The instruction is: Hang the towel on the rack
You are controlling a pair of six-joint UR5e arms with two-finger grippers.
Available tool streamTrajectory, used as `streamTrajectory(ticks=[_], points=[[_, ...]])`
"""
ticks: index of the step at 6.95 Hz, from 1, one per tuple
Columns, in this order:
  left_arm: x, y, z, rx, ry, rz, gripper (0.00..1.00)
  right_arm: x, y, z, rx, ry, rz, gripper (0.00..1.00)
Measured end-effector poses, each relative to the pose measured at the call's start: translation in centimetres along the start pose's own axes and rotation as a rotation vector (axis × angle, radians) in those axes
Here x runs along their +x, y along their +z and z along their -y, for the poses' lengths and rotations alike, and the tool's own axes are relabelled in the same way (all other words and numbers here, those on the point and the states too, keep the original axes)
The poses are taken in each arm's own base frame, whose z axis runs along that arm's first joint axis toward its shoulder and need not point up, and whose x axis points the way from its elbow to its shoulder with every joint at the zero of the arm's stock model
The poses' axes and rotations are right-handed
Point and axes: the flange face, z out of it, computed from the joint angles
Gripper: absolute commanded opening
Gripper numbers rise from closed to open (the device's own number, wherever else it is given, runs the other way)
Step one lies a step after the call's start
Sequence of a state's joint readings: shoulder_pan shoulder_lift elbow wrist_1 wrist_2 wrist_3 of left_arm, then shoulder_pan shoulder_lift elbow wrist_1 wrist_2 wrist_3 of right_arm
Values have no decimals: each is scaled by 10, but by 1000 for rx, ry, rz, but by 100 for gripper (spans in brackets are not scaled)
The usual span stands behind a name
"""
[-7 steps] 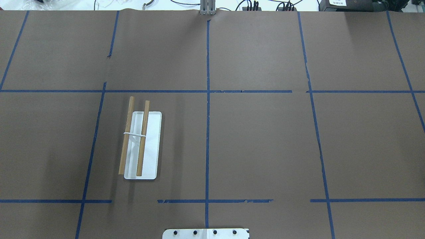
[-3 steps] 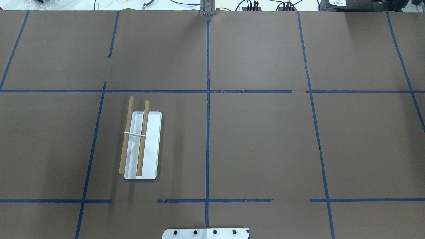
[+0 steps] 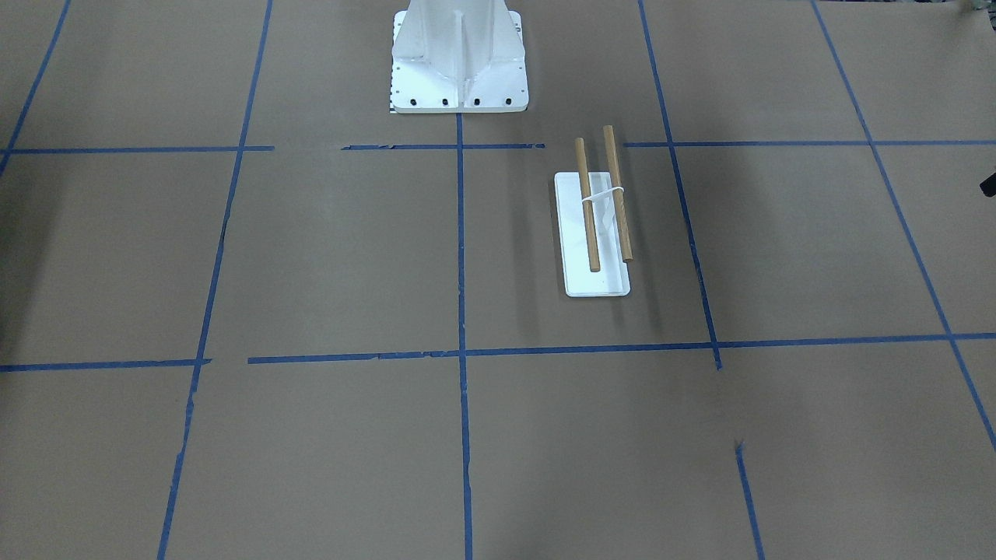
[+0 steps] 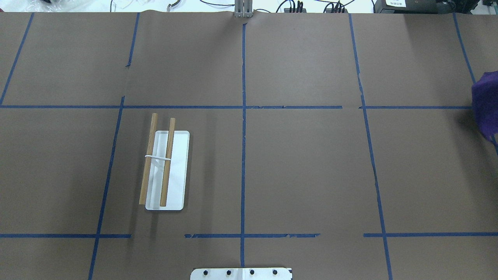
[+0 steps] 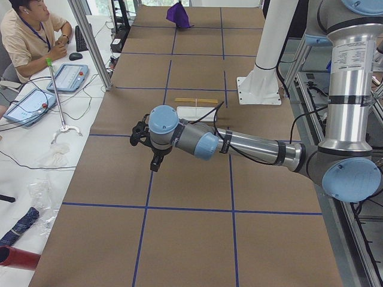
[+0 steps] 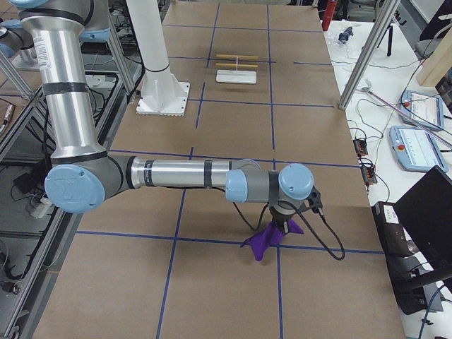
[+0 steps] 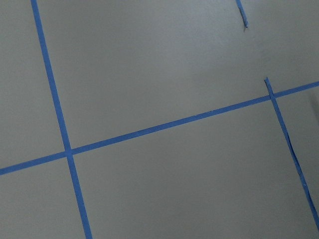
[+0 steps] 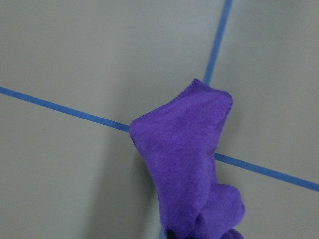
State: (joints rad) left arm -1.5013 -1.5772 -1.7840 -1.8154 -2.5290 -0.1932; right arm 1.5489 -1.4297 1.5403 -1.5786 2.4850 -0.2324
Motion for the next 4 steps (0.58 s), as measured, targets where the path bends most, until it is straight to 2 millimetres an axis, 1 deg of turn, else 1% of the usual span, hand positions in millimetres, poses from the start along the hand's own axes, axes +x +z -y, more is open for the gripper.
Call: streamTrajectory(ticks=[1,2,3,4], points=[[25,8,16,2,-42,-20,100,-71,-8,24,26,-33,24,0],[56,21,29,-5,-77,-48,100,-153,-8,44,34,-34,57,0],[90,31,43,-8,-134,-83,100,-232,-8,61,38,-28,98,0],[136,38,62,-17,-226,-134,96,-307,-10,78,41,-32,143,0]])
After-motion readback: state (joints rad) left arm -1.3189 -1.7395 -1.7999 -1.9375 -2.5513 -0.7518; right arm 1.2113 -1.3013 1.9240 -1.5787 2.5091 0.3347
